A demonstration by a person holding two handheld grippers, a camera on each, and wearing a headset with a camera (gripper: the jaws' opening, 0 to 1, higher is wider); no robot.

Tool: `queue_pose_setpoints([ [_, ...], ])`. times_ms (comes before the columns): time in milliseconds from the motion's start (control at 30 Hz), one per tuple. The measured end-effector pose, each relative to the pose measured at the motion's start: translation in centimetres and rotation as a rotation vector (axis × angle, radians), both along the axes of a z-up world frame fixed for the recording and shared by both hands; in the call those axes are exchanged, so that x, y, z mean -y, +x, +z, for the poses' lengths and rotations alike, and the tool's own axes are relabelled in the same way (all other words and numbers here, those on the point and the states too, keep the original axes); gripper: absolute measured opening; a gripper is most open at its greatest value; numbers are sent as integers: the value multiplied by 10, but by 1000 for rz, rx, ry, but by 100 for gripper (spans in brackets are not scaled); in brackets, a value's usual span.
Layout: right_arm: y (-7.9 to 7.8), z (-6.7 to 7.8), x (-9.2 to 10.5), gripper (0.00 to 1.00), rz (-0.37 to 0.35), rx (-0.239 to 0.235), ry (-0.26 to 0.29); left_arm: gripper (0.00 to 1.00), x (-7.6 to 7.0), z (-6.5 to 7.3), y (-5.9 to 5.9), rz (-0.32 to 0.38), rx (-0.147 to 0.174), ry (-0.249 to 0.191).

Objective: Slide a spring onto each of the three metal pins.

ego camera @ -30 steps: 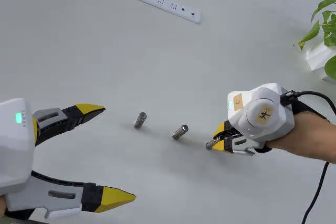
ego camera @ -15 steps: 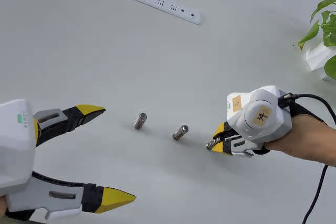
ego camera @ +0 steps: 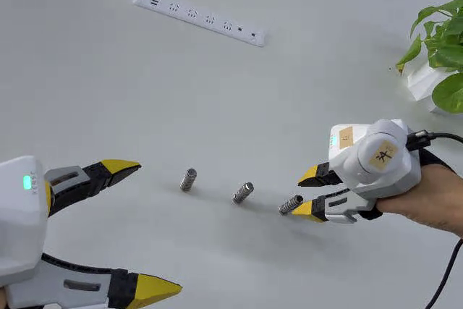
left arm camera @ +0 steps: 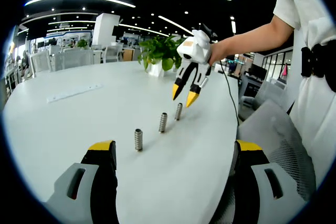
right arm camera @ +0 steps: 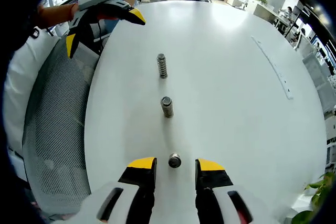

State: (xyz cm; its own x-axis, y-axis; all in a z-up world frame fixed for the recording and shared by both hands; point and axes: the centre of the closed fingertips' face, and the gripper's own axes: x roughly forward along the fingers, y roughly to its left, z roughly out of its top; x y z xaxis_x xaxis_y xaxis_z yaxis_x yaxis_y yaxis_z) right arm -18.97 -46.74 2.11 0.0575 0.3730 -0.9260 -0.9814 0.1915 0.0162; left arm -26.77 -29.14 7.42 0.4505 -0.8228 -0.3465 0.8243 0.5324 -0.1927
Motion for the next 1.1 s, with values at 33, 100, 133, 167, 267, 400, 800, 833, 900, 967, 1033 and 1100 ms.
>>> queue_pose_setpoints([
  [33,0,3,1,28,-18,3,13,92,0,0,0,-2,3,4],
  [100,-1,12,2,30,-55,17,49,93,-2,0,1,-7,5,13],
  [133,-2,16,3,31,-73,22,65,93,-3,0,1,-8,6,16],
  [167,-3,19,4,32,-91,25,82,94,-4,0,1,-9,7,18],
  [267,-8,31,9,36,-154,45,149,95,-7,1,3,-15,14,32],
  [400,-19,41,18,41,-222,68,219,96,-13,-1,5,-14,15,51],
  [800,-55,49,34,65,-382,94,428,99,-22,-3,5,-17,22,67],
  [833,-59,48,35,67,-390,93,442,99,-22,-3,3,-21,26,69],
  [900,-63,46,36,74,-396,101,458,99,-22,-4,2,-23,26,74],
  [967,-67,43,38,78,-402,106,472,99,-23,-6,2,-20,25,77],
  [1033,-70,41,40,82,-404,115,485,99,-24,-9,2,-17,23,80],
  [1100,-70,40,42,87,-415,120,502,99,-24,-10,2,-16,24,82],
])
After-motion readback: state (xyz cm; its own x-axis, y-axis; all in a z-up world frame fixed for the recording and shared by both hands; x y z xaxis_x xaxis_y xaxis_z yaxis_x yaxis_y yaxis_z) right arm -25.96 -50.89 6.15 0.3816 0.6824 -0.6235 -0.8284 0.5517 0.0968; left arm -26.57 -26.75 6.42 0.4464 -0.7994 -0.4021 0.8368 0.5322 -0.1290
